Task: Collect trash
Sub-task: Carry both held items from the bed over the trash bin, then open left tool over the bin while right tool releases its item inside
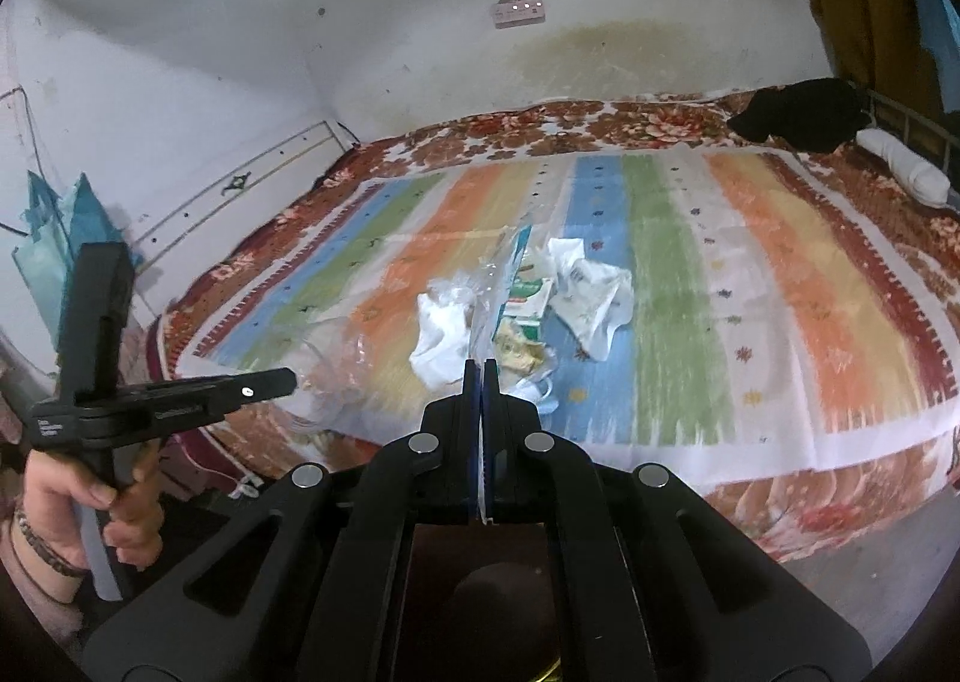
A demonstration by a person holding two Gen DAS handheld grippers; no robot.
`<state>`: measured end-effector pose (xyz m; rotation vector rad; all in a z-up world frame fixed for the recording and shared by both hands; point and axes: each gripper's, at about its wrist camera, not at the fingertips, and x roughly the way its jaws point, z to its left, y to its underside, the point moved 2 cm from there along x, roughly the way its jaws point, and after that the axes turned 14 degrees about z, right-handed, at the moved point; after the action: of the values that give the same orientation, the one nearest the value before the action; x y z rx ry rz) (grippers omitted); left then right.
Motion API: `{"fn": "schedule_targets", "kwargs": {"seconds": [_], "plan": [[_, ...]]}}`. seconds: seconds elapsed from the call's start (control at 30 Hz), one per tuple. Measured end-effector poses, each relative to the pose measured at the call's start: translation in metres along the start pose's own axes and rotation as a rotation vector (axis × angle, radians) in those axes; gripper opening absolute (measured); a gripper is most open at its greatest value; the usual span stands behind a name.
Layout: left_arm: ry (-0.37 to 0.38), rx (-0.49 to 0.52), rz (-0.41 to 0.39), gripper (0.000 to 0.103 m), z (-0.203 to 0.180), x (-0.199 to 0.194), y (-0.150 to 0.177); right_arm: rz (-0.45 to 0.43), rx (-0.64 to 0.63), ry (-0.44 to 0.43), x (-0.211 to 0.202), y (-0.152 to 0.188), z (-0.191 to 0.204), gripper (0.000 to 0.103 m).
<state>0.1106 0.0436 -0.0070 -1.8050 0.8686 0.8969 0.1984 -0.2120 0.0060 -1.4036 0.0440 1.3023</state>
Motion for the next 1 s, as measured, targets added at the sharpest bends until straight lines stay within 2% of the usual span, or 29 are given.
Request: {"fn": "schedule_targets", "kwargs": {"seconds": [0.13, 0.33, 0.47, 0.67, 1.0], "plan": [[0.01, -0.02, 0.032, 0.004, 0.0, 0.007, 0.016, 0.015, -0.008, -0.009, -0.002, 0.015, 0.007, 0.0], [0.013, -0.043, 0.073, 0.004, -0.001, 0.017, 0.04, 0.076, -0.035, 0.025, 0.008, 0.037, 0.021, 0.0], [0.002, -0.065, 0.11, 0.004, 0.002, 0.026, 0.054, 0.15, -0.017, 0.046, 0.022, 0.051, 0.025, 0.0], [-0.019, -0.118, 0.207, 0.004, 0.006, 0.05, 0.078, 0.251, -0.006, 0.07, 0.045, 0.069, 0.028, 0.0], [-0.055, -0.15, 0.259, 0.004, 0.01, 0.063, 0.089, 0.353, 0.06, 0.077, 0.068, 0.083, 0.023, 0.0]]}}
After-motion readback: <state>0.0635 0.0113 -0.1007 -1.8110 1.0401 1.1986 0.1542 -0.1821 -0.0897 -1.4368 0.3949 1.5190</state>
